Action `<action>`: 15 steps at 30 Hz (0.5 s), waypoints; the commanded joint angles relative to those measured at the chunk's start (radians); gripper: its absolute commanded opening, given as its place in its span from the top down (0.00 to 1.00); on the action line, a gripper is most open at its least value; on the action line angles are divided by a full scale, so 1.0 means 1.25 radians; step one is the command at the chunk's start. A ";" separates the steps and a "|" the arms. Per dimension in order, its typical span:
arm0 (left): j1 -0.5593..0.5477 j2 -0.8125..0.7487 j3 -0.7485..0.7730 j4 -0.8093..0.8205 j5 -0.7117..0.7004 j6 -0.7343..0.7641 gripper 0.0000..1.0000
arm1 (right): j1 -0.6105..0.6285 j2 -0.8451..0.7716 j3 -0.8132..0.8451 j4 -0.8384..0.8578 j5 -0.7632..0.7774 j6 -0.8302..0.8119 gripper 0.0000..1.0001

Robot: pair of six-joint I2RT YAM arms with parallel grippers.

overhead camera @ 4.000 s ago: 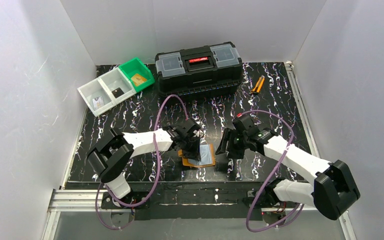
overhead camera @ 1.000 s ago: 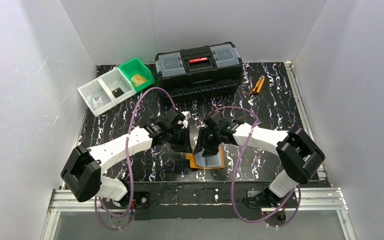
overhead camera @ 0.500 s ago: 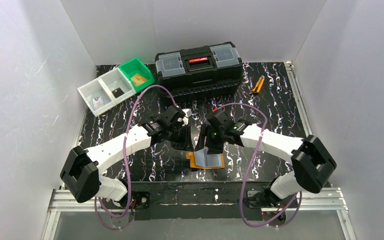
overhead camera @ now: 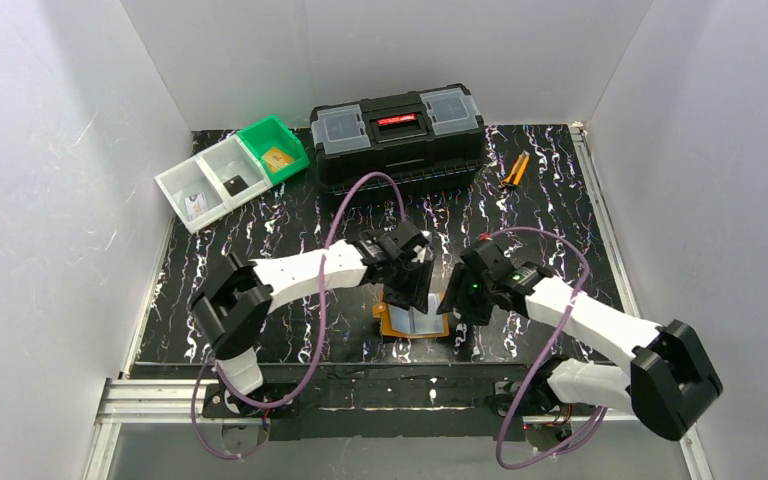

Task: Take the credit cards out of the card holder
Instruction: Remove the credit card from the card holder.

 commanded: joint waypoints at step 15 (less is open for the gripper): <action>-0.129 0.178 0.155 -0.100 -0.257 0.082 0.50 | -0.175 -0.185 -0.123 -0.051 -0.033 -0.052 0.27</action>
